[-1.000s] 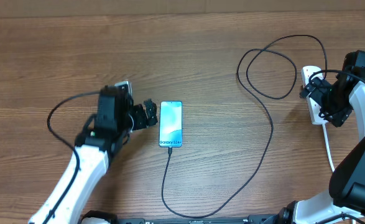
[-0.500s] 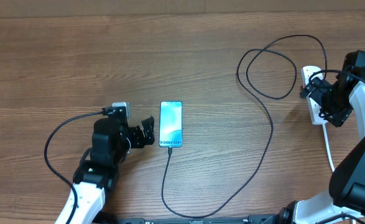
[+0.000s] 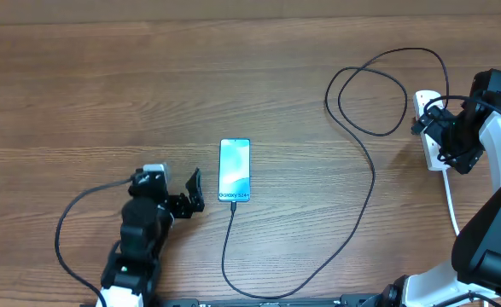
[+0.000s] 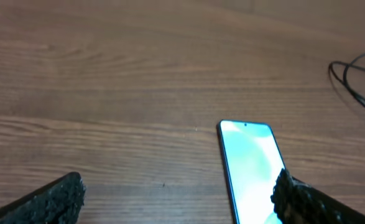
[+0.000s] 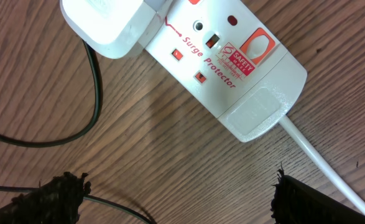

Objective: Plug charger to phone and switch on socket

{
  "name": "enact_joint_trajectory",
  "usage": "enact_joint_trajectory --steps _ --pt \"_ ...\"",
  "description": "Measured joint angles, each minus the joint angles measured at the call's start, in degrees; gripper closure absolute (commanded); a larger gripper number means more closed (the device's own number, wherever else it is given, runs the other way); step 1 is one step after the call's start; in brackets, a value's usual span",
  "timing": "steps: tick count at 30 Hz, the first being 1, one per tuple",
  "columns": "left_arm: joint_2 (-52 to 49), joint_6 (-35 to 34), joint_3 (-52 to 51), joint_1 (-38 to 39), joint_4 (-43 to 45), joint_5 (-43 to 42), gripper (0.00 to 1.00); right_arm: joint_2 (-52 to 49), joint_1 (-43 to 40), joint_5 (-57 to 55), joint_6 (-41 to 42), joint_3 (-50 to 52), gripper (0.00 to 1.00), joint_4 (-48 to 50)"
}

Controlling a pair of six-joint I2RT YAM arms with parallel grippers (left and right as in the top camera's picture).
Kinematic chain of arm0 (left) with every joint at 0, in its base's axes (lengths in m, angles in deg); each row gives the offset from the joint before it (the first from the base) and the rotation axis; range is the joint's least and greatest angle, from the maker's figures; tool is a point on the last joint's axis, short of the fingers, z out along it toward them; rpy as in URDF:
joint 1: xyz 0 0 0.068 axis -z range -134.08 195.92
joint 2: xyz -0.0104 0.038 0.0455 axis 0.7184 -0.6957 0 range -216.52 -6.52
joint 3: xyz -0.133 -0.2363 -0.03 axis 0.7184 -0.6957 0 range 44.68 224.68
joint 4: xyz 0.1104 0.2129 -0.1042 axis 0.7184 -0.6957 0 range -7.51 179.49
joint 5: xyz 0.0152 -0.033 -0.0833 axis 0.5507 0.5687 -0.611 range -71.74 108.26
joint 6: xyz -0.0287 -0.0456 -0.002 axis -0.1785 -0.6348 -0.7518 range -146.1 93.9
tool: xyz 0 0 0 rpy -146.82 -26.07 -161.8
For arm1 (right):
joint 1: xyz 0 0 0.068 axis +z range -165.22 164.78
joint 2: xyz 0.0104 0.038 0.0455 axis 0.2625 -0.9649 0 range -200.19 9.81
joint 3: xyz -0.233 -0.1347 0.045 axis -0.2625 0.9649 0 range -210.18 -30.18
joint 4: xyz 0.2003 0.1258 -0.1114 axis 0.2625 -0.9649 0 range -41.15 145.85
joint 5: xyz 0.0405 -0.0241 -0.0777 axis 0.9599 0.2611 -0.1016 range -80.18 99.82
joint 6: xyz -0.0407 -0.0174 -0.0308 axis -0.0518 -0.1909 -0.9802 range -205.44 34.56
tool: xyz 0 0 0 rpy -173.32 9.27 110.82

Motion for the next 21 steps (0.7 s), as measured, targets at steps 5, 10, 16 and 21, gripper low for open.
enact_joint_trajectory --steps 5,10,16,21 --pt "4.63 -0.07 -5.07 -0.07 2.08 1.18 0.00 0.00 0.00 -0.02 -0.02 0.00 0.00 -0.02" --pt "10.05 -0.17 -5.35 -2.49 -5.57 2.03 0.01 0.00 0.00 0.00 0.00 0.00 0.00 -0.02" --pt "20.33 0.11 -5.44 -6.27 -20.09 4.17 0.01 0.00 0.00 0.00 -0.02 0.00 0.00 0.00" --pt "31.32 3.96 -5.42 -6.82 -20.41 4.39 0.00 0.00 0.00 0.00 -0.02 0.00 0.00 0.04"
